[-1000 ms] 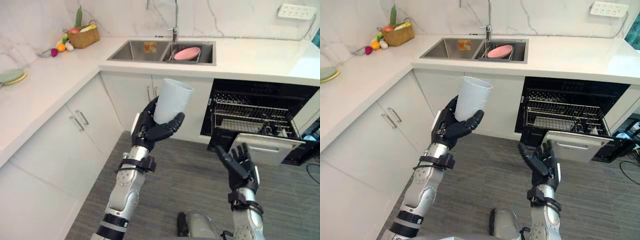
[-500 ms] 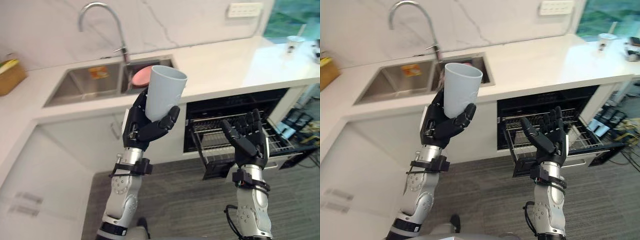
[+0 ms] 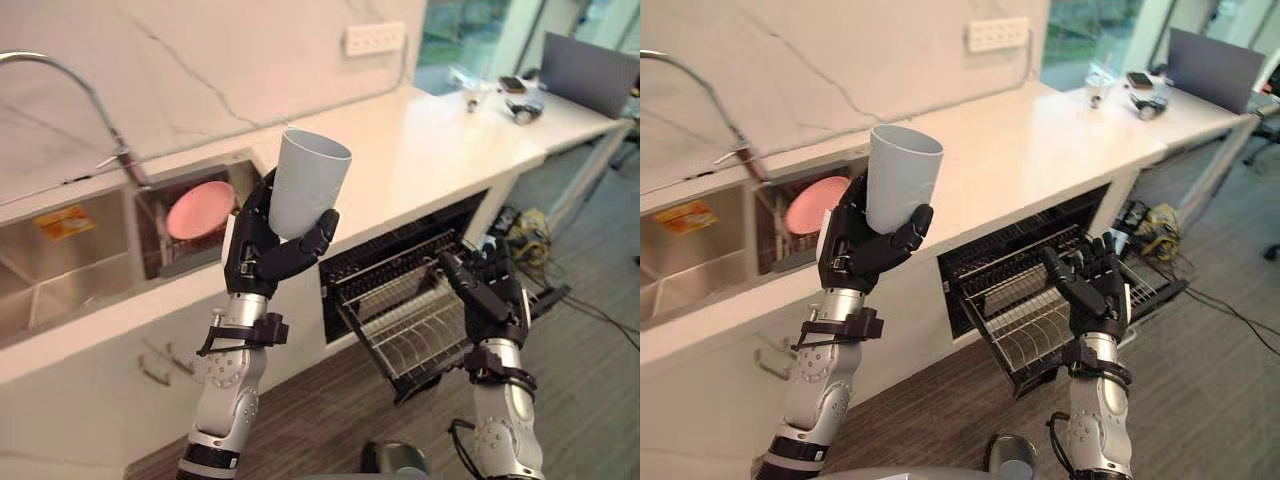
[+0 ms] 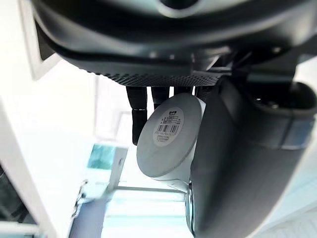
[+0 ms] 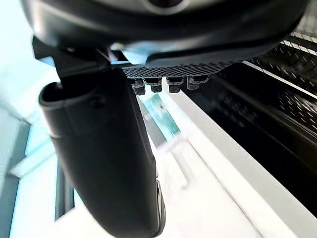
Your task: Walk over to the sink, pick up the cup, carry it to the dishwasher, place the cup inside the dishwasher, then close the dishwasher door
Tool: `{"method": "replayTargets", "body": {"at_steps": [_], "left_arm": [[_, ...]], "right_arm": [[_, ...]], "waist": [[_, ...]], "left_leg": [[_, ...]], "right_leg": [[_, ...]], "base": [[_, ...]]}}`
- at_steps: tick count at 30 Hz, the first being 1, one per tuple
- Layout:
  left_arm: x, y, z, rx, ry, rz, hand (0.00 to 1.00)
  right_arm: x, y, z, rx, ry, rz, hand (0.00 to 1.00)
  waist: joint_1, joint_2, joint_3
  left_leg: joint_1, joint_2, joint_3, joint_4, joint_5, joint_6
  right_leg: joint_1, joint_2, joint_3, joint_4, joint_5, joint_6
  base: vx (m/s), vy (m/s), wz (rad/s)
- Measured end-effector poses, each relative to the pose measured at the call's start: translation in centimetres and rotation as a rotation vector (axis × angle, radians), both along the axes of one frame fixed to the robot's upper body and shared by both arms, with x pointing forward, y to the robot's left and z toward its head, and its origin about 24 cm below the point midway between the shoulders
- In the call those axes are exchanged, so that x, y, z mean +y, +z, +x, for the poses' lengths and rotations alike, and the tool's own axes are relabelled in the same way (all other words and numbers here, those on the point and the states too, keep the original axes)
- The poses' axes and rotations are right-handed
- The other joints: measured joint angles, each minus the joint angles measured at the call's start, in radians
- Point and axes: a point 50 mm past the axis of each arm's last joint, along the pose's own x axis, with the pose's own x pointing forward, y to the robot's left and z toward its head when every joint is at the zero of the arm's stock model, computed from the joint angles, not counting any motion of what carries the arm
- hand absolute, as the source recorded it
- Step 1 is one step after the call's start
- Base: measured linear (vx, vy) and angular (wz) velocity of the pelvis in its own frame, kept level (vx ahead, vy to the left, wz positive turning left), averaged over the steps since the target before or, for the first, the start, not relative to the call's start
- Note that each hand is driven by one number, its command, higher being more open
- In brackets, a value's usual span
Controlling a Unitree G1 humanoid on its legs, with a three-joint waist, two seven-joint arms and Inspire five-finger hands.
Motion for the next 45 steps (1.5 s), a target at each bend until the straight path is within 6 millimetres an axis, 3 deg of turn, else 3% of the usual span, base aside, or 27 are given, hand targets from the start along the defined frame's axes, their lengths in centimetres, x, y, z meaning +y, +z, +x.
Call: {"method": "replayTargets", "body": {"at_steps": [5, 8, 10, 12, 14, 17, 19, 20, 21, 22, 23, 28, 32, 40, 45], "left_arm": [[0.0, 0.3, 0.6, -0.006, 0.021, -0.016, 0.00], [-0.2, 0.6, 0.7, -0.020, 0.015, -0.024, 0.00], [-0.6, 0.5, 0.6, -0.017, 0.000, -0.025, 0.00], [-0.5, 0.1, 0.3, -0.003, 0.012, -0.012, 0.00], [-0.5, -0.4, -0.1, 0.015, 0.014, -0.012, 0.00], [-1.0, -1.0, -0.5, 0.037, -0.005, 0.004, 0.00], [-1.5, -1.2, -0.7, 0.046, -0.028, 0.002, 0.00], [-1.8, -1.2, -0.8, 0.047, -0.044, -0.005, 0.00], [-2.3, -1.2, -0.8, 0.044, -0.066, -0.013, 0.00], [-2.3, -1.2, -0.8, 0.046, -0.074, -0.007, 0.00], [-2.5, -1.0, -0.7, 0.038, -0.088, -0.003, 0.00], [-2.3, -0.7, 0.1, 0.055, -0.105, 0.001, 0.00], [-2.0, -0.8, 0.3, 0.068, -0.092, -0.001, 0.00], [-2.5, -1.1, 2.3, 0.041, -0.059, 0.126, 0.00], [-2.9, 0.4, 2.3, -0.084, -0.039, 0.202, 0.00]], "right_arm": [[0.3, 0.4, 0.0, -0.013, 0.014, -0.002, 1.00], [1.1, 0.3, 0.0, -0.011, 0.064, -0.001, 1.00], [1.5, 0.1, -0.4, -0.007, 0.098, -0.004, 1.00], [2.2, 0.2, -0.4, -0.012, 0.164, -0.017, 1.00], [2.6, 0.8, -0.2, -0.043, 0.206, -0.032, 1.00], [2.8, 1.6, -0.1, -0.083, 0.224, -0.042, 1.00], [2.4, 1.6, -0.1, -0.078, 0.224, -0.061, 1.00], [2.1, 1.7, -0.1, -0.073, 0.225, -0.079, 1.00], [1.7, 1.7, -0.2, -0.063, 0.221, -0.095, 1.00], [1.7, 1.5, -0.1, -0.053, 0.218, -0.089, 1.00], [1.9, 1.3, -0.2, -0.053, 0.208, -0.070, 1.00], [2.7, 1.1, -0.1, -0.052, 0.222, -0.024, 1.00], [3.2, 1.3, 0.1, -0.099, 0.282, 0.026, 1.00], [4.3, 3.2, 1.1, -0.260, 0.559, 0.171, 1.00], [4.5, 3.6, 1.4, -0.282, 0.659, 0.236, 1.00]], "waist": [[-0.013, -0.001, 0.019], [-0.011, 0.018, 0.035], [-0.002, 0.022, 0.041], [0.007, 0.026, 0.042], [0.029, 0.024, 0.043], [0.018, 0.018, 0.047], [0.011, 0.019, 0.046], [0.007, 0.049, 0.033], [0.004, 0.082, 0.014], [0.005, 0.076, 0.010], [-0.004, 0.071, 0.002], [0.002, 0.048, 0.003], [0.001, 0.040, 0.000], [-0.003, -0.014, -0.008], [0.000, -0.028, -0.015]], "left_leg": [[0.003, -0.012, 0.023, 0.020, -0.014, 0.016], [-0.004, 0.006, 0.019, 0.070, -0.041, 0.006], [-0.051, 0.027, 0.010, 0.186, -0.052, -0.012], [-0.167, 0.062, -0.025, 0.446, -0.053, -0.023], [-0.164, 0.052, -0.056, 0.399, -0.076, -0.006], [-0.223, 0.050, -0.137, 0.293, -0.070, -0.018], [-0.244, 0.051, -0.137, 0.197, -0.028, -0.044], [-0.249, 0.060, -0.130, 0.112, 0.043, -0.041], [-0.248, 0.062, -0.134, 0.075, 0.166, -0.046], [-0.238, 0.053, -0.125, 0.067, 0.183, -0.059], [-0.227, 0.022, -0.118, 0.036, 0.184, -0.045], [-0.214, -0.042, -0.089, -0.026, 0.190, -0.009], [-0.173, -0.052, -0.068, -0.069, 0.186, -0.002], [-0.176, -0.059, -0.011, -0.061, 0.171, 0.018], [-0.179, -0.059, -0.006, -0.056, 0.171, 0.019]], "right_leg": [[0.005, -0.017, -0.026, -0.006, -0.001, 0.000], [0.030, -0.011, -0.039, -0.032, -0.023, 0.007], [0.062, -0.004, -0.043, -0.080, -0.013, 0.010], [0.124, 0.013, -0.014, -0.167, 0.028, -0.004], [0.139, 0.018, 0.050, -0.192, 0.036, -0.007], [0.169, -0.012, 0.096, -0.236, 0.037, -0.008], [0.189, -0.044, 0.088, -0.263, 0.058, 0.023], [0.195, -0.042, 0.087, -0.283, 0.072, 0.049], [0.196, -0.033, 0.099, -0.295, 0.075, 0.072], [0.200, -0.045, 0.111, -0.299, 0.078, 0.081], [0.202, -0.070, 0.110, -0.315, 0.091, 0.114], [0.211, -0.125, 0.097, -0.381, 0.132, 0.167], [0.226, -0.129, 0.084, -0.395, 0.140, 0.178], [0.226, -0.130, 0.073, -0.464, 0.206, 0.182], [0.224, -0.130, 0.073, -0.467, 0.211, 0.180]], "base": [[0.02, 0.044, -0.16], [-0.02, 0.005, 0.13], [-0.02, -0.045, 0.13], [0.04, -0.074, -0.26], [0.10, -0.008, -0.76], [0.12, 0.084, -0.43], [0.10, 0.168, -0.35], [0.14, 0.237, -0.39], [0.16, 0.264, -0.41], [0.22, 0.255, -0.29], [0.17, 0.186, -0.12], [0.15, 0.155, -0.08], [0.07, 0.041, -0.17], [-0.06, 0.000, -0.21], [-0.07, -0.027, -0.01]]}}
